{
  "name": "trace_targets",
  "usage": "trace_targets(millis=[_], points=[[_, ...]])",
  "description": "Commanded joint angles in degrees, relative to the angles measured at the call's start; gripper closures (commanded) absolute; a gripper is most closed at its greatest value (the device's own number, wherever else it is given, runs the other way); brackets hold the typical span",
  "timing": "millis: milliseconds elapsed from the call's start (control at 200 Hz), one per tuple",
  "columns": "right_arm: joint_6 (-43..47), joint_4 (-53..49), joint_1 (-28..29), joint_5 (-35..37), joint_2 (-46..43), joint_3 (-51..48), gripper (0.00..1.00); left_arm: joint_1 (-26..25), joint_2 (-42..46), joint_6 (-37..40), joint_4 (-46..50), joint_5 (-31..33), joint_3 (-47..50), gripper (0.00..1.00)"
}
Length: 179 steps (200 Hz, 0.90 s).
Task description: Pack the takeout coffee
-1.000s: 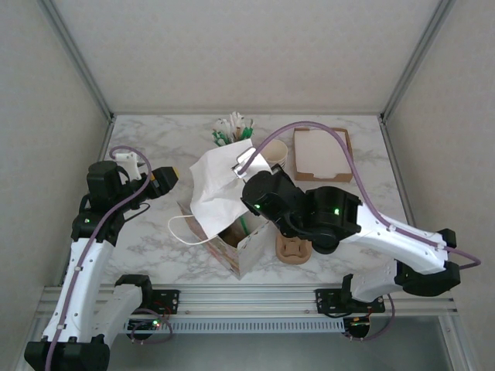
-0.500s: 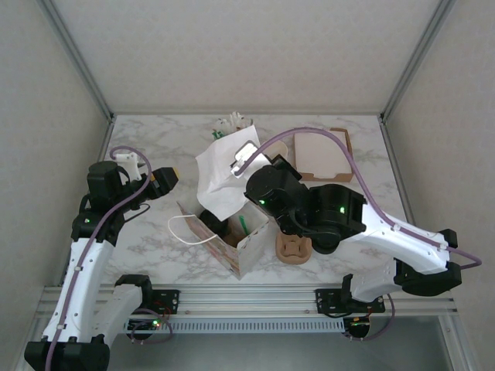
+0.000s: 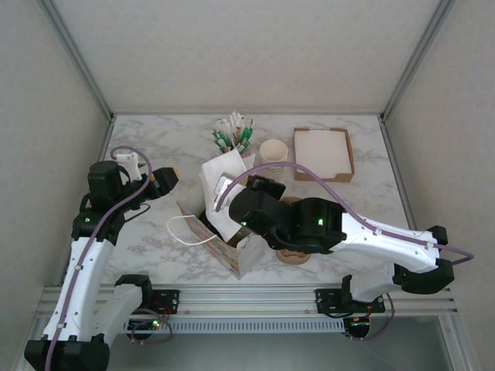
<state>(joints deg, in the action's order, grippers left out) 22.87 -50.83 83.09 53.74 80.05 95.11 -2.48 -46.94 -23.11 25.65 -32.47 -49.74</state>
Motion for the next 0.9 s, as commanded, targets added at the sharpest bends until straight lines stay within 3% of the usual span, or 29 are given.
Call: trace_targets(millis=[0,451,891], points=[[3.33,-1.98,2.52,-2.1,0.22,-0.87,1.0,0.02,0.09,0.3,0.52,0.56,-0.99,0.31],[-0.74,-7.12,4.26,-16.31,5.19,1.57,1.0,0.03,0.07,0.27,0.61,0.58,-1.11,0.31],[-6.99,-12.52,-4.07,-31.32,10.41,5.93,1.0,0.07,-0.35,0.28,0.9,0.71,-1.15,0.31]])
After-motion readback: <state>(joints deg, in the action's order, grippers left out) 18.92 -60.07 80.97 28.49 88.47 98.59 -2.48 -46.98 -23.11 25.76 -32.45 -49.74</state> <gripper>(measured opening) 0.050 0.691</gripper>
